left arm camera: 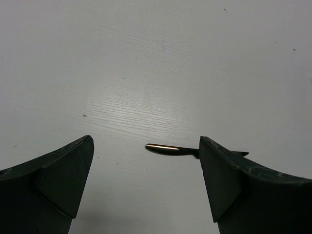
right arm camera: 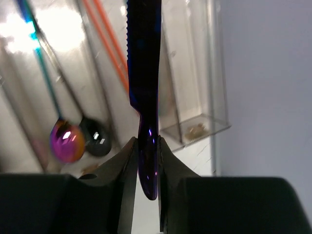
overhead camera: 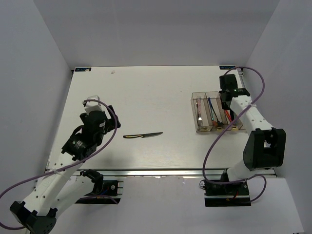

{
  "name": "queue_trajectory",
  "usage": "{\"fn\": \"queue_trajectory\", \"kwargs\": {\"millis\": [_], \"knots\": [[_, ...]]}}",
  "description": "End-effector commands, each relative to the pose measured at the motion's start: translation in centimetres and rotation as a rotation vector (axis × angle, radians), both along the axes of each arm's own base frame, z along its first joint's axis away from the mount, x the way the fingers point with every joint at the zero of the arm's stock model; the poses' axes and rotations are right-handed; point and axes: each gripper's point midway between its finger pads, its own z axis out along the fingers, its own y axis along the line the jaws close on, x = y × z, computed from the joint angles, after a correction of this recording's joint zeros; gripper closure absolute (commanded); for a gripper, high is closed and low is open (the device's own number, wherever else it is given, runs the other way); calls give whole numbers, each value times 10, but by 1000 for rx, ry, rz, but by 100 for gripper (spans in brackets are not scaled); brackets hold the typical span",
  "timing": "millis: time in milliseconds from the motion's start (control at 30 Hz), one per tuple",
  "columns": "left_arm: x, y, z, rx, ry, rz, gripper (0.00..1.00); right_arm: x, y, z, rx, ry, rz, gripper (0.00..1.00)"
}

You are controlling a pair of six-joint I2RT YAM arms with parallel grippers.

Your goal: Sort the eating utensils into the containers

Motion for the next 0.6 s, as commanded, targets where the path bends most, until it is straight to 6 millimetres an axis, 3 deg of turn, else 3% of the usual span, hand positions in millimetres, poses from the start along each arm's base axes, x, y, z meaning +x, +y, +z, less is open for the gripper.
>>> {"fn": "queue_trajectory", "kwargs": {"millis": [0,67,233,333,367,567], "knots": [[0,-4,5,-19,-20,-29,2,39,-28,22,-98,-72,9,100],[-1,-4,4,-19,-16,-30,2,54,-37,18,-97,-56,18,100],[-1,-9,4,-29,-16,-54,2,71,-66,27,-224,-35,-24,100],[-1,-11,0,-27,-2,-64,2,79,-74,30,-246,-21,-15,100],[0,-11,-1,-23,2,-62,2,76,-88,29,-253,-10,-43,100],[-1,-12,-1,-28,2,-70,2,67,-105,8,-233,30,-62,100]]}}
